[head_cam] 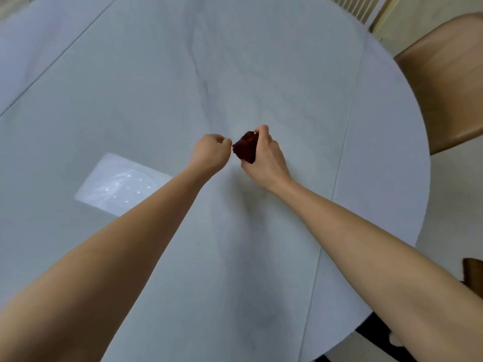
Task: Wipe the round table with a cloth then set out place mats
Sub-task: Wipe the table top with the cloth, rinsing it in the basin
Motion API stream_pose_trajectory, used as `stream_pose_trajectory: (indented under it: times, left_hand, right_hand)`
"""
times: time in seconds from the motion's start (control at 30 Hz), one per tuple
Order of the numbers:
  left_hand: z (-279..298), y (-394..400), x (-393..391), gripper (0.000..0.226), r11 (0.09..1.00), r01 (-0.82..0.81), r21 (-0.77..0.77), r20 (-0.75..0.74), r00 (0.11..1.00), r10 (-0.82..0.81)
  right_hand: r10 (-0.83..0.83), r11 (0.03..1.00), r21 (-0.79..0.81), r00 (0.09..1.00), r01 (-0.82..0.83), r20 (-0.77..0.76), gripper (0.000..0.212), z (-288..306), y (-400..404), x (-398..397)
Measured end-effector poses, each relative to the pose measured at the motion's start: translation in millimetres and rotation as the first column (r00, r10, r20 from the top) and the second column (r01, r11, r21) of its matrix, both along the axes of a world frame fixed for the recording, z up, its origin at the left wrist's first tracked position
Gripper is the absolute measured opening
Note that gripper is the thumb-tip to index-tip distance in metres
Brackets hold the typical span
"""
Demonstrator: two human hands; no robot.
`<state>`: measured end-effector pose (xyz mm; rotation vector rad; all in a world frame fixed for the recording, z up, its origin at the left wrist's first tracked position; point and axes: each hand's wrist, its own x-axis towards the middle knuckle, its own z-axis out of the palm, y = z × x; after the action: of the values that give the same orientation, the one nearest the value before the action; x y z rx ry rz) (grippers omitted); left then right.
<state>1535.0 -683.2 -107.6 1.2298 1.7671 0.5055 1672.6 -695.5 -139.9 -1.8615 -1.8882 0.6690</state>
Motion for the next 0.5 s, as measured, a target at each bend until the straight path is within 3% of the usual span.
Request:
stream_pose_trajectory:
  times: [0.1,0.2,0.27,0.33,0.37,0.43,0.5]
  left_hand:
    - [-29.8,34.8,10.6,0.048,0.945,0.321,-0.063,-0.324,0.889,-0.324]
    - [-53.6,65.1,18.9,0.062,0.866,0.462,-0.19,-0.435,0.752,-0.496]
    - [-66.6,84.6,24.7,0.067,0.834,0.485,-0.262,-0.452,0.702,-0.551]
    - [-72.7,94.2,26.7,0.068,0.806,0.503,-0.312,-0.483,0.647,-0.59]
    - [-76.9,101.5,28.7,0.068,0.802,0.503,-0.322,-0.495,0.633,-0.596]
    - [-78.6,105.7,28.4,0.067,0.808,0.499,-0.315,-0.519,0.622,-0.586]
    - [-83.0,111.5,29.1,0.065,0.804,0.516,-0.297,-0.521,0.618,-0.589]
  right_hand:
    - [-0.071,0.991,0.126,0.987,0.053,0.142,0.051,-34.2,42.6,31.4]
    - [-0.051,0.976,0.219,0.964,-0.007,0.261,0.055,-66.6,42.1,56.2]
    - [0.11,0.935,0.285,0.937,-0.211,0.332,0.057,-88.6,33.9,71.8]
    - [0.312,0.833,0.304,0.847,-0.462,0.431,0.054,-99.4,38.9,88.0]
    - [0.338,0.799,0.316,0.817,-0.511,0.467,0.052,-102.9,56.6,97.1]
    - [0.192,0.849,0.36,0.861,-0.386,0.47,0.05,-101.2,97.1,102.5]
    - [-0.105,0.948,0.315,0.904,-0.034,0.415,0.051,-96.9,144.6,99.0]
